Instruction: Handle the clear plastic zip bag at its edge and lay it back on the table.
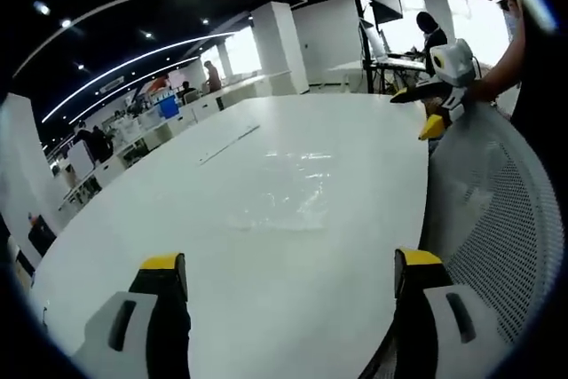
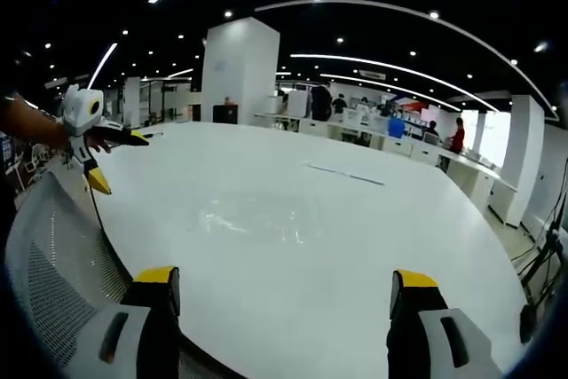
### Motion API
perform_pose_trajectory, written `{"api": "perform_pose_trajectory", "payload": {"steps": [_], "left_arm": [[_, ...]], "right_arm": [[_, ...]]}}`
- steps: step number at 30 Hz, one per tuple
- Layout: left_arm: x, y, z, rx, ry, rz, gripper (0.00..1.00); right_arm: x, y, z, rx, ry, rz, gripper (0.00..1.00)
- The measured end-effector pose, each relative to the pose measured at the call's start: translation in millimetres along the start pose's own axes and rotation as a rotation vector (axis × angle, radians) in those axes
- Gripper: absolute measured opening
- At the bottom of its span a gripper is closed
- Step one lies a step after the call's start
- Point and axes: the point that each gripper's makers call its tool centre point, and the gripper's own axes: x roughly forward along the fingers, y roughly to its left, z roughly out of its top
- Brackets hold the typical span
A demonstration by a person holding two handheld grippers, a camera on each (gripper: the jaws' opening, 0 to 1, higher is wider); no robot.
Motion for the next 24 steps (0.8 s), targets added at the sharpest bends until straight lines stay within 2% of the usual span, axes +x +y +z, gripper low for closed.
{"api": "perform_pose_trajectory", "payload": {"steps": [16, 24], "left_arm": [[14, 17.7, 5.7, 0.043, 0.013, -0.040, 0.95], [24, 24.8, 2.0, 0.070, 0.032, -0.065, 0.93]], "right_arm": [[0, 2, -0.5, 0.005, 0.009, 0.004, 0.98], [1, 0, -2.7, 0.007, 0.014, 0.005, 0.97]]}}
